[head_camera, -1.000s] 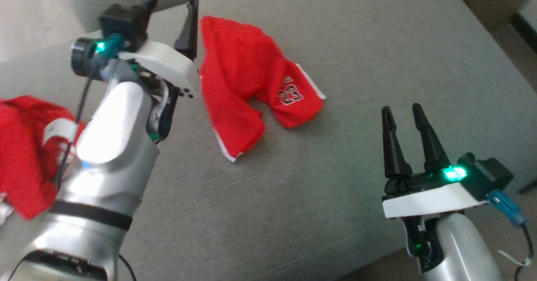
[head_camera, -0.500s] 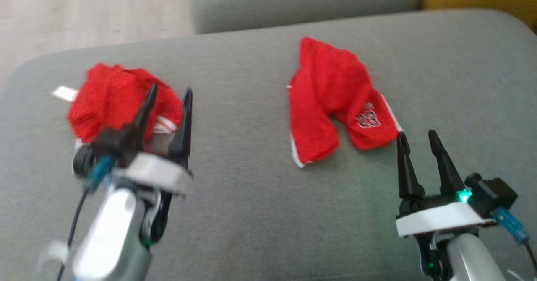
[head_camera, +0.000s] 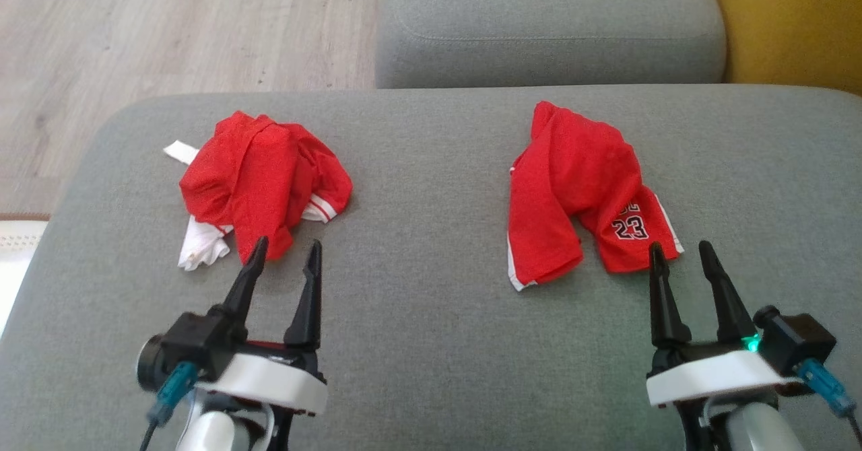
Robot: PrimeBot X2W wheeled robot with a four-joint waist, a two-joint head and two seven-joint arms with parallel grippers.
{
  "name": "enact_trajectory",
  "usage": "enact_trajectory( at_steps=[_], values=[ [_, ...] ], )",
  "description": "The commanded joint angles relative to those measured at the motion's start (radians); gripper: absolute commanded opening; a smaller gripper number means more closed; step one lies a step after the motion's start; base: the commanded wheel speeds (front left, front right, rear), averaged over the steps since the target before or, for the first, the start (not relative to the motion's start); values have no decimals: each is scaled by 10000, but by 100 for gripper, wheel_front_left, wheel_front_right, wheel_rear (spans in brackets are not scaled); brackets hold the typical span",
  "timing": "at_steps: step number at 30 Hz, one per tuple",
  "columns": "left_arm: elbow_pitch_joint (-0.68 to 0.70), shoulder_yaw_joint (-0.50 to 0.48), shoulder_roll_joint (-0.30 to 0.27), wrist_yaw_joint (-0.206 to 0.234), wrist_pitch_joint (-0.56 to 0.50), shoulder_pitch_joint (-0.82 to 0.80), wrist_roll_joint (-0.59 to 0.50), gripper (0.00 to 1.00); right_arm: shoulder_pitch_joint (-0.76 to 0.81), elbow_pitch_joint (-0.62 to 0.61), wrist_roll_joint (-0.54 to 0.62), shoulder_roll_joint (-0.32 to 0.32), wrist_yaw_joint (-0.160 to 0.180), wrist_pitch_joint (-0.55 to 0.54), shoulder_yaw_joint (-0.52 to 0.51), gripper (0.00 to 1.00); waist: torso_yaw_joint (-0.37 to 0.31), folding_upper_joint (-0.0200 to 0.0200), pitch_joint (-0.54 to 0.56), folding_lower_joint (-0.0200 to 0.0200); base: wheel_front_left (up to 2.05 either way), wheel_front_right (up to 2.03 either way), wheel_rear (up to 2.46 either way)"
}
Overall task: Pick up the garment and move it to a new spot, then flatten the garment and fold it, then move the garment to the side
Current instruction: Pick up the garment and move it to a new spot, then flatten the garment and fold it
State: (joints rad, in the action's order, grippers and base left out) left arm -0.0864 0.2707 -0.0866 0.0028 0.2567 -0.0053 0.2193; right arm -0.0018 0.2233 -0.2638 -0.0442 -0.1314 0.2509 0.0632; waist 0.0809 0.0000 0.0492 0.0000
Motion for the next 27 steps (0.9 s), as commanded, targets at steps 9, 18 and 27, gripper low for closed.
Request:
enact_trajectory(
  at_steps=[9, 18, 27],
  values=[
    [607, -1001, 317, -139, 51, 47, -270, 100, -129, -252, 26, -60, 7, 109, 354, 100, -240, 0, 40, 0, 0, 0, 0],
    [501, -1022, 358, -293, 51, -83, -325, 100, -269, -86, 702, -60, 7, 109, 826, 100, 16, 0, -219, 0, 0, 0, 0],
    [307, -634, 362, -232, 51, -365, 8, 100, -1298, 1443, 1873, -60, 7, -179, 1840, 100, 984, 0, -839, 0, 0, 0, 0]
  ],
)
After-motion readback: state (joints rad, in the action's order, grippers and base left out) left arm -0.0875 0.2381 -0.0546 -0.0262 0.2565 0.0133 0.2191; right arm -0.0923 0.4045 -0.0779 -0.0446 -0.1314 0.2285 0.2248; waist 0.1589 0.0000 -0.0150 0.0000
